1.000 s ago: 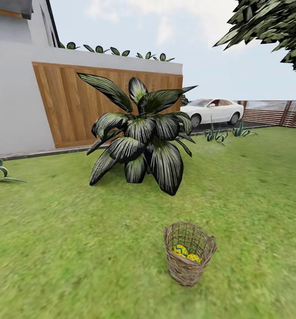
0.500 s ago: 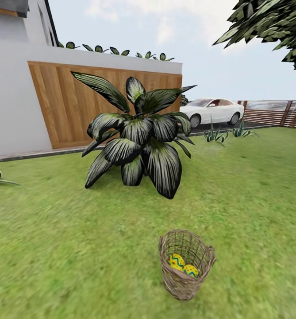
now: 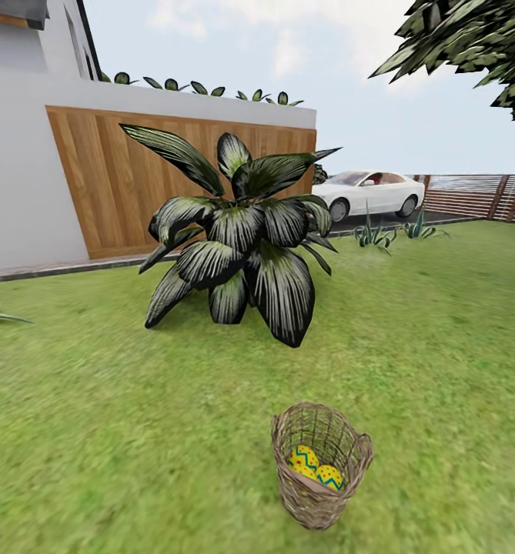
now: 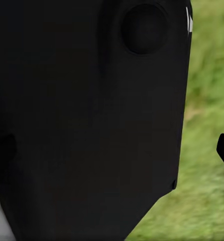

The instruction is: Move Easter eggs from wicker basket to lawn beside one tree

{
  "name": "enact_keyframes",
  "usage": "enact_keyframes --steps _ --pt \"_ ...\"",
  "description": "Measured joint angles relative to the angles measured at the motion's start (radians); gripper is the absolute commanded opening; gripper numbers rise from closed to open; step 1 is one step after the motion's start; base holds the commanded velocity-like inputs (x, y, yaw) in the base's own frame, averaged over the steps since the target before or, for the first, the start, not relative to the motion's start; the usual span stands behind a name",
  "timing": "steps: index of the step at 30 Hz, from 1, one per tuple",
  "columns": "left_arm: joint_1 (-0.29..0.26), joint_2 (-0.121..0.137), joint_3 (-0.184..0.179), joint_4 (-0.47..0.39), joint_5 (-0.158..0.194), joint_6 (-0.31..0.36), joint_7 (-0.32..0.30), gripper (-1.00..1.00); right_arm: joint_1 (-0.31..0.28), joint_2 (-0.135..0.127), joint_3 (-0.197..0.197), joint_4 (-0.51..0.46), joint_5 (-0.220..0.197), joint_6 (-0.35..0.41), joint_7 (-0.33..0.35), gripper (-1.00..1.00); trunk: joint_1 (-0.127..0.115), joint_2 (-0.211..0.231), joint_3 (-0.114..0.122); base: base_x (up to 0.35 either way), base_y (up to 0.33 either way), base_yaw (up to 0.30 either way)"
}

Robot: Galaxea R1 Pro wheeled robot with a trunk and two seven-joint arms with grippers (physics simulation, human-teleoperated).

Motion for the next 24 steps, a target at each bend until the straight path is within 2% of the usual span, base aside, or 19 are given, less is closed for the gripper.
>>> enact_keyframes --steps 24 --pt "0.000 0.000 0.005 0.003 0.000 0.017 0.000 1.00 0.000 0.000 -0.004 -0.002 -0.005 0.000 0.004 1.00 -0.088 0.161 0.059 0.001 -0.001 -0.025"
